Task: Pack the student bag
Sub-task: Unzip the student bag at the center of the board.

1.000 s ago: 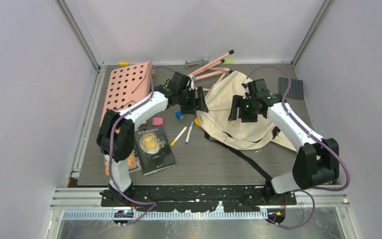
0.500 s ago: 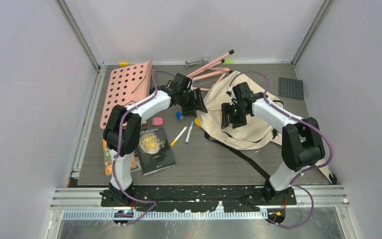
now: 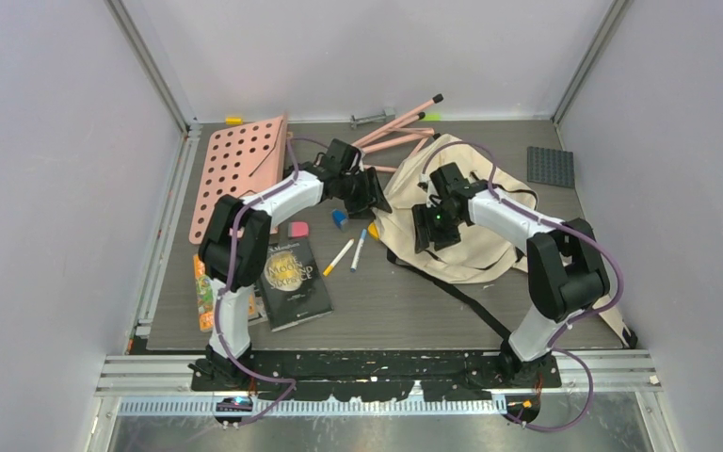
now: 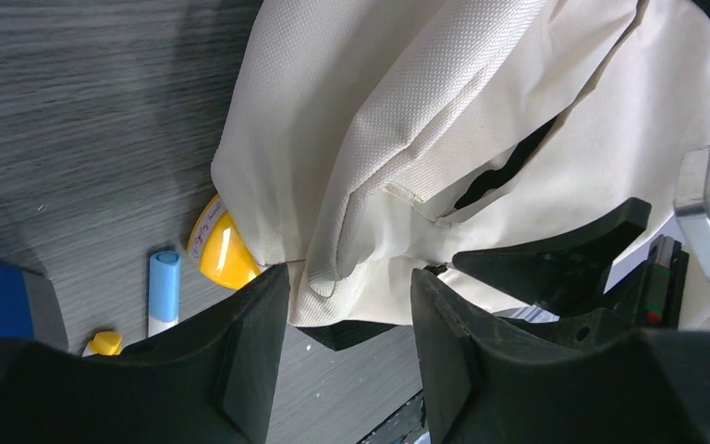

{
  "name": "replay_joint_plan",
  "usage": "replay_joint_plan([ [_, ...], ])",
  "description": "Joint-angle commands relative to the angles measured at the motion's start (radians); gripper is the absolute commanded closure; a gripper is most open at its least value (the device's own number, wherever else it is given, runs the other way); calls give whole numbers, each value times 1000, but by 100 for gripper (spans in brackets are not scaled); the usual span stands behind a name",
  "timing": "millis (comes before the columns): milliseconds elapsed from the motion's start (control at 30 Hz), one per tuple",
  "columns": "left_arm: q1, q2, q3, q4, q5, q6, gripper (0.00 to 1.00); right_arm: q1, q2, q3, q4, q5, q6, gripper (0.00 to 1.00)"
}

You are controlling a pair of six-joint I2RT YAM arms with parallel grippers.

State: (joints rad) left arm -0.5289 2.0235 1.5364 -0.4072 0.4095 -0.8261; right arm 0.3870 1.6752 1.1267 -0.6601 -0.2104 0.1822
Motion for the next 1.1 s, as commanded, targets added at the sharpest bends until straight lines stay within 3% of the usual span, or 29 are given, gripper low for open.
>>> replay_joint_plan([
  [0,-3,20,32,29,31,10,47,18,37,0,37,51,-5,42],
  [133,-8,27,41,22,32,34,58,30,65,16,38,87,-5,49],
  [233,-8,38,55,-4,21,51,73,35,72,21,34,123,-5,53],
  [400,-8,37,68,-13,5,57,100,40,71,18,31,156,1,71],
  [567,-6,31,126,-73,-55,118,100,45,30,18,28,189,5,98],
  [1067,73,132,373,-117,-157,160,100,47,-231,-66,-98,258,58,99],
])
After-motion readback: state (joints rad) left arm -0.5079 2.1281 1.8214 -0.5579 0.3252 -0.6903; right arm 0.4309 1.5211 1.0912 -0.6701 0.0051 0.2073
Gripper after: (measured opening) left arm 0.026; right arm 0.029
